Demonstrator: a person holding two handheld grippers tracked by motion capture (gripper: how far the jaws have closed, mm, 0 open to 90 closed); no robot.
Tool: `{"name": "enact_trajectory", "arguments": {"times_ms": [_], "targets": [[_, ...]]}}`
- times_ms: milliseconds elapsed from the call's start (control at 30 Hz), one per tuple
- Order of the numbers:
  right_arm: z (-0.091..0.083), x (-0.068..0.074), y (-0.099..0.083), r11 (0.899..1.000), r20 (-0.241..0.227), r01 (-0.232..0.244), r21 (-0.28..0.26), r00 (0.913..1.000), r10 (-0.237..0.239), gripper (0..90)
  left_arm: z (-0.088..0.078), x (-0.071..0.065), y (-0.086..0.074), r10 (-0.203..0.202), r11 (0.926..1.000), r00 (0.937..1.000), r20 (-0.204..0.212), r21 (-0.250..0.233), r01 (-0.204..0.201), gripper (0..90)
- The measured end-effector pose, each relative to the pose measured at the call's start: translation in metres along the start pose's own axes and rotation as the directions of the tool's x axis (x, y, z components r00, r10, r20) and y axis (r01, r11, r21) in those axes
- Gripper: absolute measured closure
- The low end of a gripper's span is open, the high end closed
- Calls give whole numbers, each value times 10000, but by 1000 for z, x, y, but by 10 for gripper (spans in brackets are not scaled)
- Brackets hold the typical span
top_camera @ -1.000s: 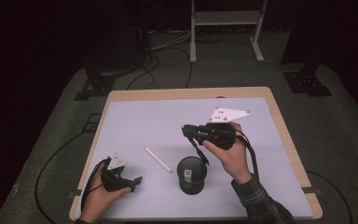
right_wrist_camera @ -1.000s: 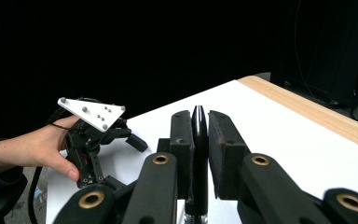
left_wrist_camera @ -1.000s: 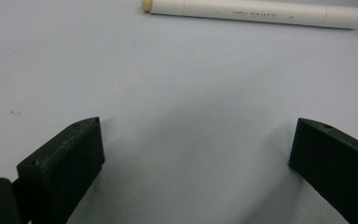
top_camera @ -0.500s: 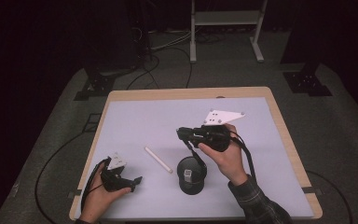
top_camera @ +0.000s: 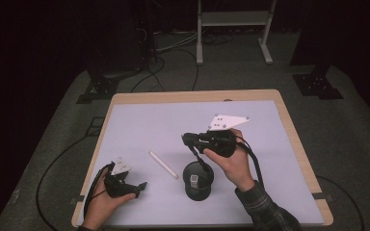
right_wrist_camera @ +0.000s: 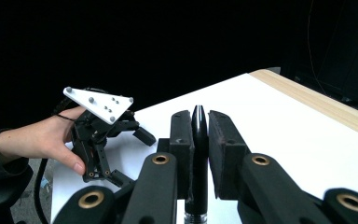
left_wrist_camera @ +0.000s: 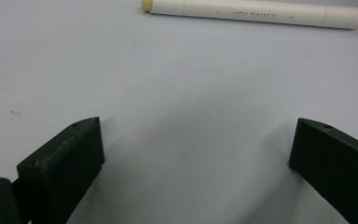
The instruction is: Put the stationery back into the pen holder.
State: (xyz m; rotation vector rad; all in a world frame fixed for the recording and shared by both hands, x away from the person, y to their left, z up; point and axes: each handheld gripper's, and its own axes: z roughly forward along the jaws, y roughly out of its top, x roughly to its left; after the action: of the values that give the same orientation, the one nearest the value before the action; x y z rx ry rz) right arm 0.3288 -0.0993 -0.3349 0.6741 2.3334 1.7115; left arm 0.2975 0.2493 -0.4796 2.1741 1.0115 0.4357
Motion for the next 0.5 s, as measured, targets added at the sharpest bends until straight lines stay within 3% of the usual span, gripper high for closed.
{"name": "enact_trajectory", "arguments": {"times_ms": [500], "targets": [[4,0,-8,9999,-110,-31,134,9999,32,796,0,0,0,-2,10000,10000,2,1,2,20]]}}
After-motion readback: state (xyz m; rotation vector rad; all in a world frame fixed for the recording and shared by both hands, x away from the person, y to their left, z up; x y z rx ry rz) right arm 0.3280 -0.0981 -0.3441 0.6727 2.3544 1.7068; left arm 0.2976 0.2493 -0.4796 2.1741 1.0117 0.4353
